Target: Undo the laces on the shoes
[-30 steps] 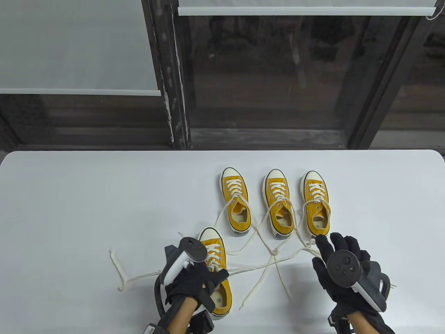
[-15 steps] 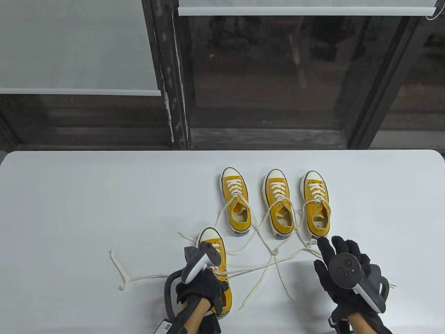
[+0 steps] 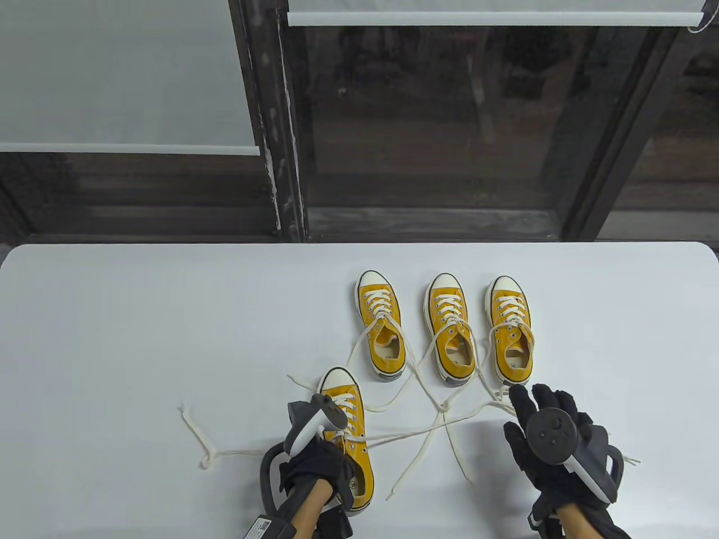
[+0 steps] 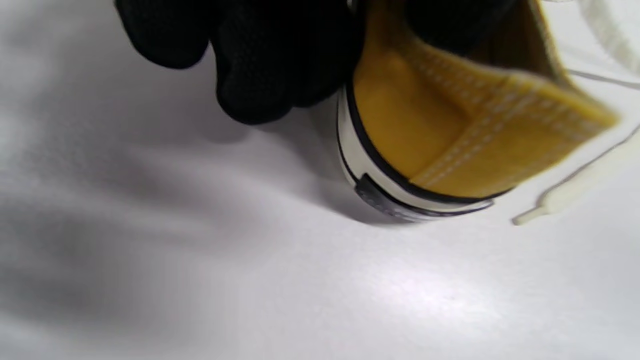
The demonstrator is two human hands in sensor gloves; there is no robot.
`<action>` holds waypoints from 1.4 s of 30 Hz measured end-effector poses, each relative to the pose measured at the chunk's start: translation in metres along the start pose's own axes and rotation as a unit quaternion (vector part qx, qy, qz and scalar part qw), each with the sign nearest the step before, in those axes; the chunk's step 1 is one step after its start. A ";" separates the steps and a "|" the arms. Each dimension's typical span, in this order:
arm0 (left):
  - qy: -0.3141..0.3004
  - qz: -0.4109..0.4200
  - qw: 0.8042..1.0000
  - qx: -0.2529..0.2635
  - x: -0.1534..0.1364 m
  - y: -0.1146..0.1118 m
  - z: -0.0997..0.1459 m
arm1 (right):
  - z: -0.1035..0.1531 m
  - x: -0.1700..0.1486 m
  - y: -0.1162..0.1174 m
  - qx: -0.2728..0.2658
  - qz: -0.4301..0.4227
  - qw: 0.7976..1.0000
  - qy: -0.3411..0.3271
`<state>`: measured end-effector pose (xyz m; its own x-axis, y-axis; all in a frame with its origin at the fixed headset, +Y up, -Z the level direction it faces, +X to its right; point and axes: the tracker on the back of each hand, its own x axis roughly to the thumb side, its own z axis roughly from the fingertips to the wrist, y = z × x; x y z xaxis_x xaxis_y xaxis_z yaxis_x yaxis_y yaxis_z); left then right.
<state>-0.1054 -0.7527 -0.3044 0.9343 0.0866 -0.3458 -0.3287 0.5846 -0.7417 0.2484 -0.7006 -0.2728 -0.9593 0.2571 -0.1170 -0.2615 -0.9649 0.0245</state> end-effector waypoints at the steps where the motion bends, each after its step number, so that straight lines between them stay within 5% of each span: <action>1: 0.003 -0.002 1.000 0.005 0.000 0.000 0.000 | 0.000 0.000 0.000 0.000 0.001 1.000 0.000; 31: -0.038 0.143 0.959 0.240 -0.065 0.084 0.092 | 0.001 -0.001 0.000 -0.023 0.021 0.999 0.006; 36: -0.028 0.138 0.957 0.254 -0.055 0.110 0.089 | 0.001 -0.001 0.000 -0.024 0.023 0.999 0.007; 42: 0.003 0.125 0.960 0.250 -0.033 0.138 0.058 | 0.001 -0.002 -0.001 -0.026 0.018 0.999 0.009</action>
<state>-0.1739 -0.6279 -0.3618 0.8337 0.2709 -0.4811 -0.4340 0.8602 -0.2677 0.2501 -0.7005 -0.2715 -0.9657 0.2212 -0.1358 -0.2203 -0.9752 -0.0217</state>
